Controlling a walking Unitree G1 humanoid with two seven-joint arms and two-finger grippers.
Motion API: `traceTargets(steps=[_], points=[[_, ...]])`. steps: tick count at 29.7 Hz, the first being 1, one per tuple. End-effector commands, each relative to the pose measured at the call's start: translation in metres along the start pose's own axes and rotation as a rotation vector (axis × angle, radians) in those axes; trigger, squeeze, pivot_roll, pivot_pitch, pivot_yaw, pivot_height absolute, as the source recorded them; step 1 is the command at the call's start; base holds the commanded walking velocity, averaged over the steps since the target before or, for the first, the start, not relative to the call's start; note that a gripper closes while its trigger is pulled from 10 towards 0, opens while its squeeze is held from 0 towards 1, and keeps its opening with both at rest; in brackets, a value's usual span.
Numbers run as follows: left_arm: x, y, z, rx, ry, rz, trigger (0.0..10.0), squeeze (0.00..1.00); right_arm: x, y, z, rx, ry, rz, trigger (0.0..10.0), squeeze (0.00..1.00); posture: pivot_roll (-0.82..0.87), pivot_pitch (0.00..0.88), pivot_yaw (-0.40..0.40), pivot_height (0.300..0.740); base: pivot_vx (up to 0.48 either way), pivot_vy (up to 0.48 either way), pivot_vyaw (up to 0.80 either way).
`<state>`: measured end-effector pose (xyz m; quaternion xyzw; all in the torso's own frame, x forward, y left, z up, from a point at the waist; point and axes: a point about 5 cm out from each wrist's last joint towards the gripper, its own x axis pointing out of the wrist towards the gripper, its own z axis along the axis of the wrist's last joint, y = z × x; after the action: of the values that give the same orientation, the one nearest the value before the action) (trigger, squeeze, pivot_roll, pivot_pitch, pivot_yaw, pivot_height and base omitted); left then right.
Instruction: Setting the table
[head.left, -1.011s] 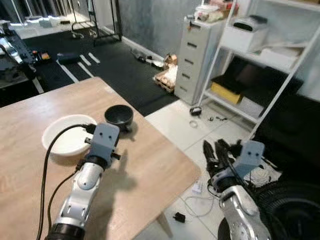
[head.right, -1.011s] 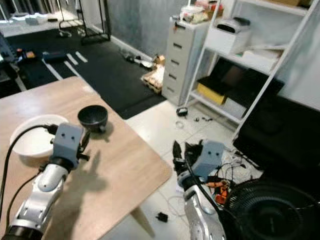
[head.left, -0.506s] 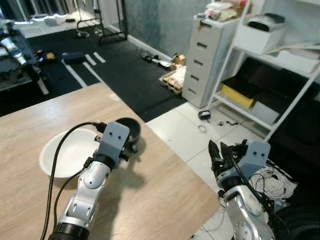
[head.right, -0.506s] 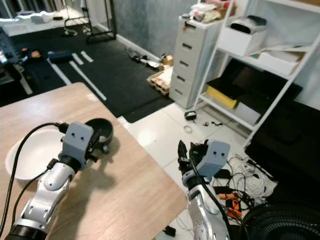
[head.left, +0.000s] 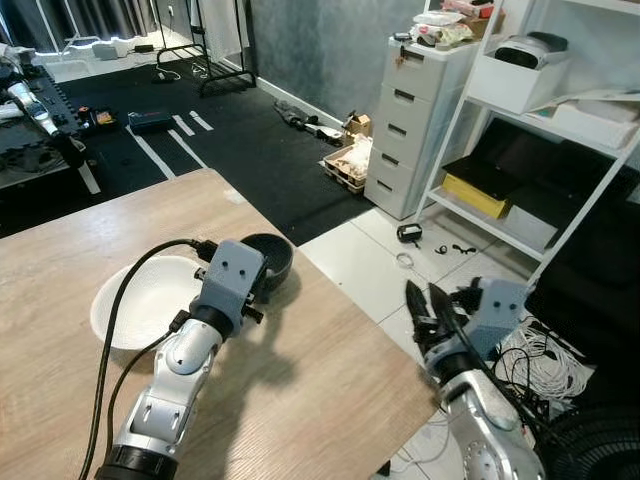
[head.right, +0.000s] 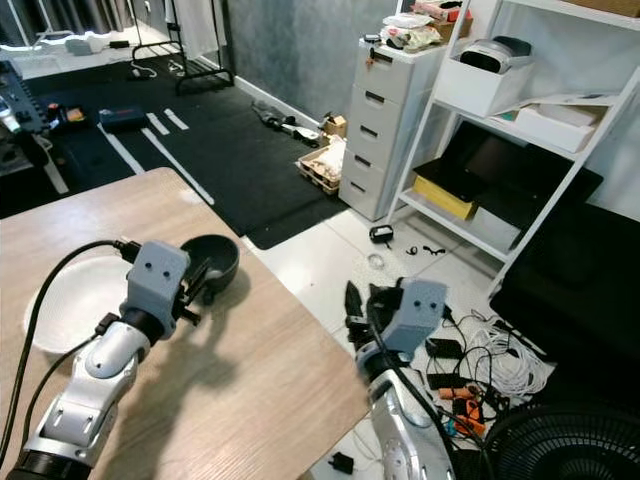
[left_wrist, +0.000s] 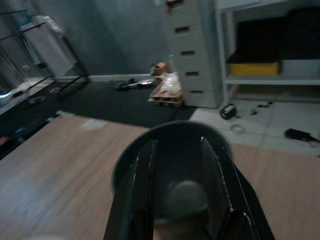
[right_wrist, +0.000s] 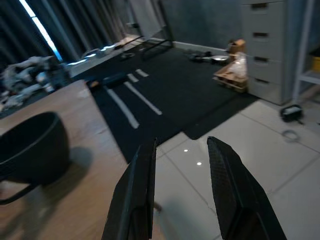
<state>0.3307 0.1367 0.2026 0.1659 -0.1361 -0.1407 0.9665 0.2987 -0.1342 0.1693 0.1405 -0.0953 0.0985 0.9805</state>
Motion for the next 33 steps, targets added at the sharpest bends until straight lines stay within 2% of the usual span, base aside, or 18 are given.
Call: traceTargets(steps=[1,3,5,9,11,12,13,17,20,26,27,29,30,31,33], points=[[-0.002,0.011,0.006,0.023,0.004,-0.036,10.0,0.00,0.002,0.007,0.003,-0.003,-0.004,0.045,10.0,0.00,0.06,0.126,0.096,0.740,0.000,0.000,0.00],[-0.002,0.031,0.016,0.069,0.018,-0.112,10.0,0.00,0.006,0.013,0.007,-0.010,-0.018,0.076,10.0,0.00,0.08,0.130,0.096,0.740,0.000,0.000,0.00],[-0.002,0.035,0.018,0.084,0.021,-0.125,10.0,0.00,0.007,0.014,0.008,-0.011,-0.020,0.081,10.0,0.00,0.08,0.130,0.096,0.740,0.000,0.000,0.00],[-0.004,0.073,0.024,0.243,0.084,-0.257,10.0,0.02,0.011,0.017,0.013,-0.012,-0.040,0.101,10.0,0.00,0.09,0.128,0.100,0.740,0.000,0.000,0.00],[-0.006,0.087,0.024,0.282,0.124,-0.315,10.0,0.55,0.013,0.018,0.014,-0.011,-0.046,0.104,10.0,0.00,0.10,0.127,0.103,0.740,0.000,0.000,0.00],[-0.005,0.094,0.022,0.266,0.150,-0.351,10.0,1.00,0.013,0.019,0.015,-0.010,-0.049,0.105,10.0,0.00,0.10,0.127,0.111,0.740,0.000,0.000,0.00],[-0.005,0.099,0.020,0.244,0.170,-0.386,10.0,1.00,0.013,0.020,0.015,-0.009,-0.051,0.105,10.0,0.00,0.10,0.128,0.115,0.740,0.000,0.000,0.00],[-0.003,0.101,0.018,0.221,0.195,-0.448,10.0,1.00,0.012,0.020,0.015,-0.009,-0.054,0.102,10.0,0.00,0.09,0.127,0.124,0.740,0.000,0.000,0.00],[-0.003,0.084,0.018,0.214,0.177,-0.531,10.0,1.00,0.008,0.017,0.016,-0.008,-0.058,0.087,10.0,0.00,0.09,0.129,0.120,0.740,0.000,0.000,0.00],[-0.004,0.083,0.020,0.227,0.166,-0.639,10.0,0.99,0.008,0.018,0.015,-0.009,-0.049,0.102,10.0,0.00,0.09,0.129,0.111,0.740,0.000,0.000,0.00],[-0.004,0.085,0.022,0.239,0.167,-0.673,10.0,0.02,0.009,0.019,0.016,-0.010,-0.048,0.109,10.0,0.00,0.09,0.129,0.110,0.740,0.000,0.000,0.00],[-0.002,0.090,0.027,0.268,0.171,-0.731,10.0,0.00,0.010,0.019,0.016,-0.010,-0.050,0.114,10.0,0.00,0.09,0.129,0.109,0.740,0.000,0.000,0.00],[-0.001,0.092,0.029,0.309,0.185,-0.783,10.0,0.00,0.011,0.020,0.017,-0.010,-0.051,0.116,10.0,0.00,0.09,0.130,0.112,0.740,0.000,0.000,0.00],[-0.001,0.092,0.029,0.309,0.185,-0.783,10.0,0.00,0.011,0.020,0.017,-0.010,-0.051,0.116,10.0,0.00,0.09,0.130,0.112,0.740,0.000,0.000,0.00],[-0.001,0.095,0.030,0.383,0.223,-0.870,10.0,0.00,0.011,0.021,0.017,-0.008,-0.053,0.116,10.0,0.00,0.09,0.133,0.116,0.740,0.000,0.000,0.00]])
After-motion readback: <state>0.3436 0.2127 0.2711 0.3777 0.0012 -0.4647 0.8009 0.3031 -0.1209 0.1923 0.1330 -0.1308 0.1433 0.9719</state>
